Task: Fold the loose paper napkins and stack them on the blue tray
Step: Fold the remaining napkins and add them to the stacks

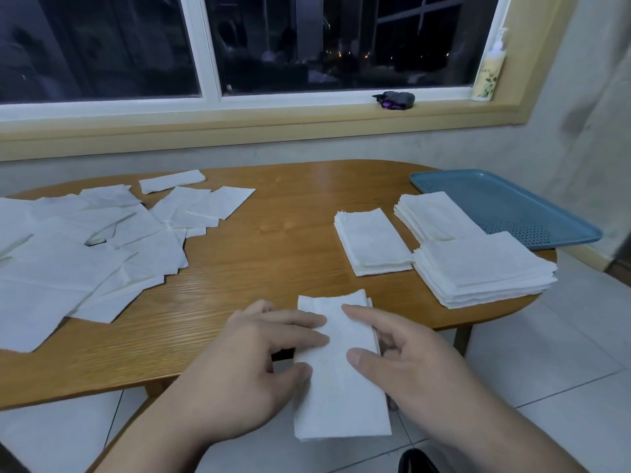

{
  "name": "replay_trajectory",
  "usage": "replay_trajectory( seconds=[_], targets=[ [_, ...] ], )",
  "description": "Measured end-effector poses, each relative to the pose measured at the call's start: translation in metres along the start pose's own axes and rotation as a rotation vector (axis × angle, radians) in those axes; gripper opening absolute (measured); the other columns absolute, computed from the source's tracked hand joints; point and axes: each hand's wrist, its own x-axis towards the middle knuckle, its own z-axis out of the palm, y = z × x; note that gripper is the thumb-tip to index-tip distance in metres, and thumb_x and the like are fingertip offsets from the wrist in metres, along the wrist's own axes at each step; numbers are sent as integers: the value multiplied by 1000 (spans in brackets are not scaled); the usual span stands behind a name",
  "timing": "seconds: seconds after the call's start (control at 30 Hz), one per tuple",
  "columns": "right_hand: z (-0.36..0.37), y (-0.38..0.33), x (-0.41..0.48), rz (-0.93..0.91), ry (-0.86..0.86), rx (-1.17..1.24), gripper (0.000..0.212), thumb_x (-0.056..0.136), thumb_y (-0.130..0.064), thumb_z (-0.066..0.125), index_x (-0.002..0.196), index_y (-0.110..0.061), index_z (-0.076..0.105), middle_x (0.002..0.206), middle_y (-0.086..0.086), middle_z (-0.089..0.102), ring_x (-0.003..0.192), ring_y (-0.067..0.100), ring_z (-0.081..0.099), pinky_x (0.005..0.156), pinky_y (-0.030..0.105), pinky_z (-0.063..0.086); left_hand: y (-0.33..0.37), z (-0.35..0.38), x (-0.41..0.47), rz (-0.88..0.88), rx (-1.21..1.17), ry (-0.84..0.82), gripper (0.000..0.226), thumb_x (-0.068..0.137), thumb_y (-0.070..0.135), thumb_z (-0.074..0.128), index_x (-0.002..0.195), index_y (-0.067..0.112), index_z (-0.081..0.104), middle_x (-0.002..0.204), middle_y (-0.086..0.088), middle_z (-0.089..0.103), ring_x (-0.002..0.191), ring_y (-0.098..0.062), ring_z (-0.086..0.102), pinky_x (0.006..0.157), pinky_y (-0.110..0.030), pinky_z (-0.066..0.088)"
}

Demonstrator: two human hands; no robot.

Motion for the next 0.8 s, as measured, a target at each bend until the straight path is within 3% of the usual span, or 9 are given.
replay_trajectory(
  seconds=[0.1,0.13,0.2,0.33,0.4,0.47,0.53,0.67,0.8],
  targets=[
    [0,-3,3,17,90,12,31,91,-13,65,107,-39,69,63,-6,68,54,9,57,58,24,48,-2,3,2,2,-33,48,29,86,37,68,105,58,66,129,44,46,123,1,40,101,-20,35],
    [-2,-4,3,12,101,31,31,91,-10,64,102,-39,71,63,-4,69,55,18,59,58,31,51,-2,5,2,-8,-42,85,26,88,39,68,108,54,68,129,43,45,125,3,40,100,-17,34],
    [-8,-8,3,-11,119,110,38,92,-4,62,98,-40,73,78,3,75,76,31,69,72,45,57,0,6,3,-51,-85,132,26,89,47,65,114,53,65,127,39,43,127,6,38,96,-12,33],
    [-32,-21,6,-102,129,246,43,91,7,59,94,-31,76,90,-2,78,86,14,74,71,26,56,14,4,11,-90,-379,92,46,86,64,55,130,56,48,122,33,55,119,6,51,97,-17,37],
    [-43,-28,12,-135,114,227,43,92,7,59,95,-31,76,92,-5,77,87,12,74,71,23,55,24,2,20,-84,-605,50,53,88,55,63,138,47,46,128,27,61,123,3,54,103,-27,41],
    [-52,-34,21,-158,117,184,44,92,7,58,96,-33,76,90,-2,77,85,17,73,70,24,55,33,0,35,-124,-686,150,46,91,35,69,133,42,53,121,17,68,117,-3,61,100,-30,44],
    [-61,-37,34,-181,139,112,50,92,4,59,99,-43,73,93,1,75,87,24,71,74,30,54,41,-3,55,-180,-713,278,40,89,16,70,122,39,64,110,13,72,103,-11,67,89,-26,52],
    [-85,-47,64,-176,167,-2,46,91,1,58,108,-40,70,98,-13,72,83,8,70,70,22,56,49,-10,100,-245,-726,350,36,88,10,70,111,38,71,102,21,71,88,-2,68,65,-12,52],
    [-105,-54,102,-118,161,-178,48,87,-7,57,120,-41,62,108,-15,64,95,5,64,78,23,53,43,-14,143,-258,-582,357,39,87,16,70,118,39,66,100,18,72,84,-4,68,70,-19,54]
  ],
)
